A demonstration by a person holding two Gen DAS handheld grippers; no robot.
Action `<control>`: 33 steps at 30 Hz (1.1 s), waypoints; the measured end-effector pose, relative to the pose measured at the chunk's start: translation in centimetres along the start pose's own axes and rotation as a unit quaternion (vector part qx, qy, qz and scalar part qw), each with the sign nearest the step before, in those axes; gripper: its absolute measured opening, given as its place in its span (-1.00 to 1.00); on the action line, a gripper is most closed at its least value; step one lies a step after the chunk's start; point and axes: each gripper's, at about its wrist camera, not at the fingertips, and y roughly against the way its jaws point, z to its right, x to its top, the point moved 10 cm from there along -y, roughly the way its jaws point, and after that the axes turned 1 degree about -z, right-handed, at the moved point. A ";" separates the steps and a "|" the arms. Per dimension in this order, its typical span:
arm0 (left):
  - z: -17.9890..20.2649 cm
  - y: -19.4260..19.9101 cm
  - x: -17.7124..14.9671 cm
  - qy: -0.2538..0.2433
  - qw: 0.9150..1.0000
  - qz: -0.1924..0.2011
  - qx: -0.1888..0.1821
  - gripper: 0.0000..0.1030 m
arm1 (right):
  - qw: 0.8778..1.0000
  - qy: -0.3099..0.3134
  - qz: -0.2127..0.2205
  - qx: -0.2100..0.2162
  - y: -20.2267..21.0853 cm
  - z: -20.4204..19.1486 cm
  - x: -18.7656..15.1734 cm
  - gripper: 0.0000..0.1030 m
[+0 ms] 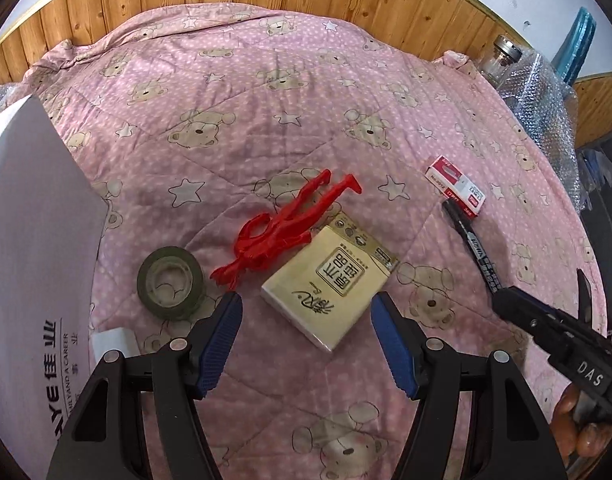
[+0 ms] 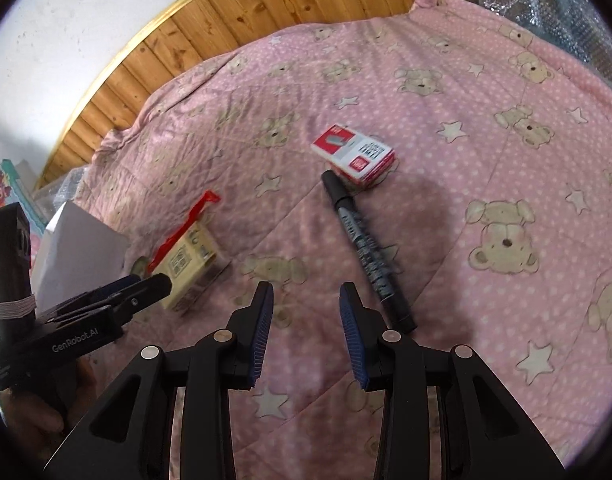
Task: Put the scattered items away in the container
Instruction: 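Lower the right gripper onto the black marker while the left lowers around the cream tissue pack, then lift the marker in the right gripper and tissue pack in the left toward the white box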
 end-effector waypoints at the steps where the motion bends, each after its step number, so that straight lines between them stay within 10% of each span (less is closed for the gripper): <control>1: -0.2 -0.5 0.1 0.004 1.000 -0.002 0.001 0.32 | 1.000 -0.001 0.000 -0.006 -0.2 0.6 0.3 -0.27; 9: 1.0 -2.2 0.3 0.033 0.998 -0.002 -0.050 0.34 | 0.999 0.002 -0.007 -0.031 -2.3 3.6 1.1 -0.29; 13: 6.1 -1.8 -1.3 -0.017 0.989 -0.043 -0.138 0.34 | 0.999 0.029 -0.012 -0.039 -2.5 3.4 1.3 -0.45; 24: 7.3 -2.5 -0.5 -0.064 0.995 -0.007 -0.073 0.34 | 0.997 0.059 -0.004 -0.046 -2.9 2.7 1.5 -0.34; 33: 7.1 -3.3 -0.5 -0.074 0.996 -0.011 -0.054 0.07 | 0.997 0.066 -0.013 -0.045 -1.7 2.6 0.8 -0.66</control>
